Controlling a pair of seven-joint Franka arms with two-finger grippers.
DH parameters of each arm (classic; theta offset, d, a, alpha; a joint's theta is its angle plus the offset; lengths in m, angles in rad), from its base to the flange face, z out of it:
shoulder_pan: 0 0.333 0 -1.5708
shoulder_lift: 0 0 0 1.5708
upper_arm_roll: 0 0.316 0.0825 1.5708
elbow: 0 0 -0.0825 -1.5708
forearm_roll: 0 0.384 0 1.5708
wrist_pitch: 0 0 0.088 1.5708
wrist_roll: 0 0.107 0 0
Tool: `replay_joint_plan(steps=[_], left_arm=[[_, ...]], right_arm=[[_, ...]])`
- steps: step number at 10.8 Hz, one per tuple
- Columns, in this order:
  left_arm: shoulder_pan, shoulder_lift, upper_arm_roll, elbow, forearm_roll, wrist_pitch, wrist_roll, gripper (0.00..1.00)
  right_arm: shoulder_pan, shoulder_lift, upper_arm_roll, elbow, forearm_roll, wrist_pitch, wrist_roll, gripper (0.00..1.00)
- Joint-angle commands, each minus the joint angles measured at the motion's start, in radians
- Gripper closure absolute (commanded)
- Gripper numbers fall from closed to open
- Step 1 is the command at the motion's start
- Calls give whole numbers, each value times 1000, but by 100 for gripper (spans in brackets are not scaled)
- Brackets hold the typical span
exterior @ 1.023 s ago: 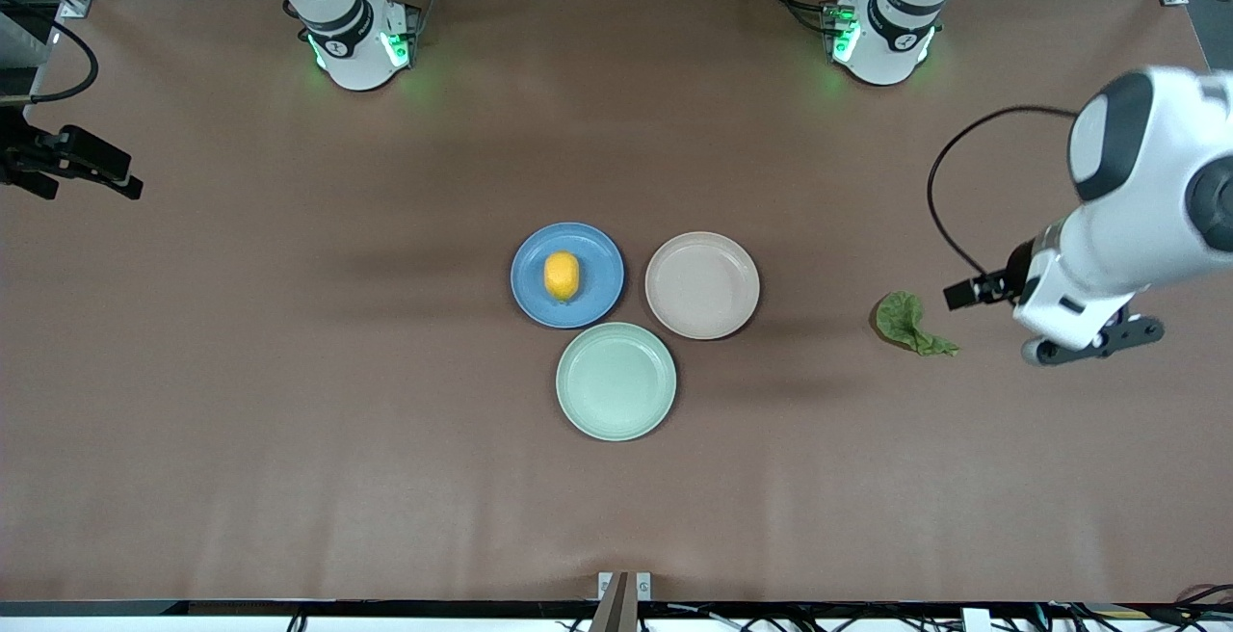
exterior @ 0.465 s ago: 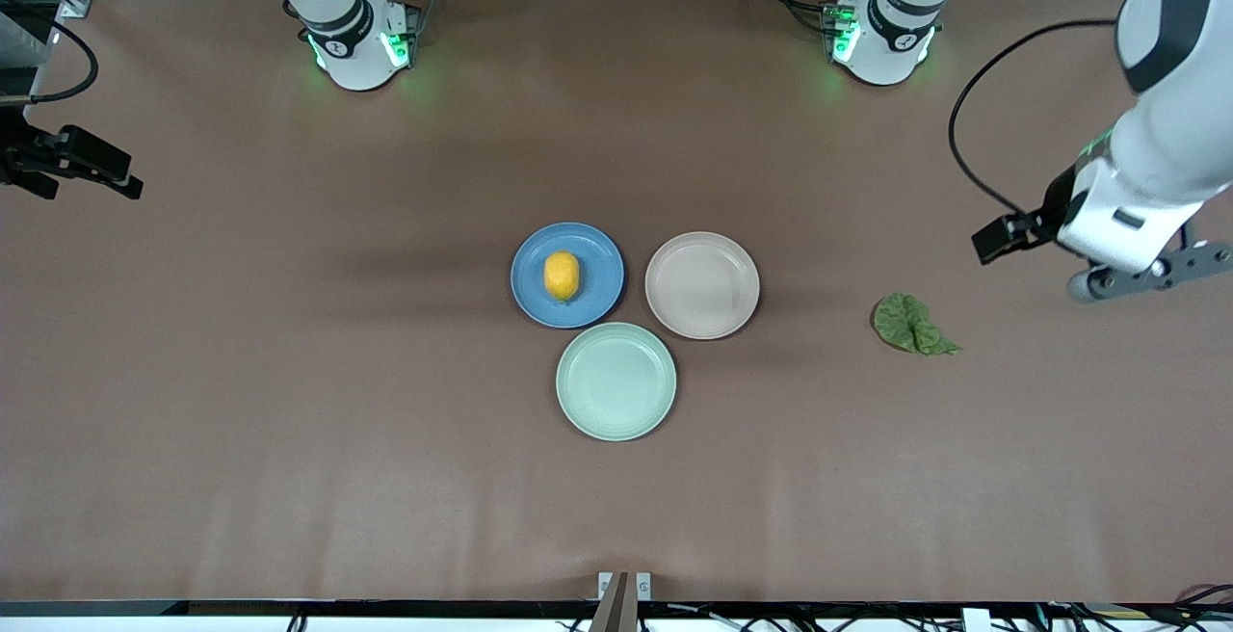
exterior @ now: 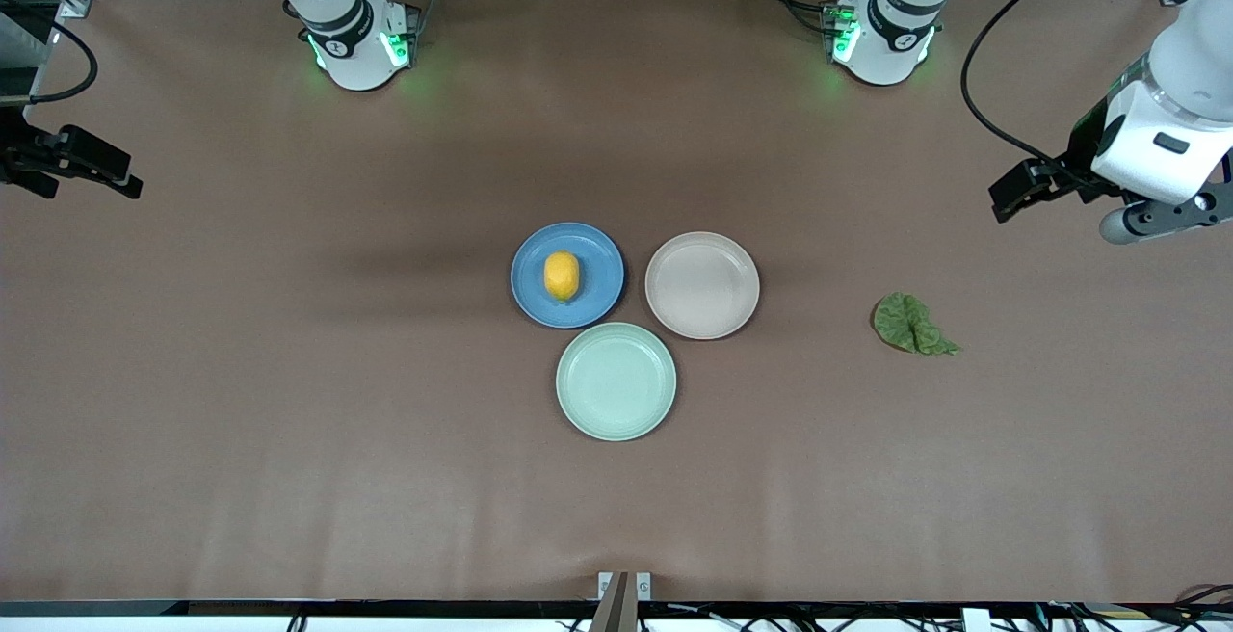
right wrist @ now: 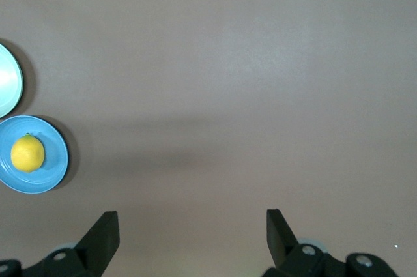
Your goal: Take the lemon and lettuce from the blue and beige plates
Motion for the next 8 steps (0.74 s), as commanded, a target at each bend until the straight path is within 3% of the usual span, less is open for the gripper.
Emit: replay_joint_plan(steps=[1, 4, 8], left_arm=[[42, -20, -2, -22, -61, -7, 27, 0], [44, -19, 6, -17, -49, -7, 140, 0], [47, -19, 4, -11, -11, -8, 153, 0]], right_arm=[[-5, -5, 4, 3, -5, -10, 14, 0], [-5, -5, 4, 1, -5, -10, 14, 0], [-5, -5, 4, 0, -5, -10, 14, 0]])
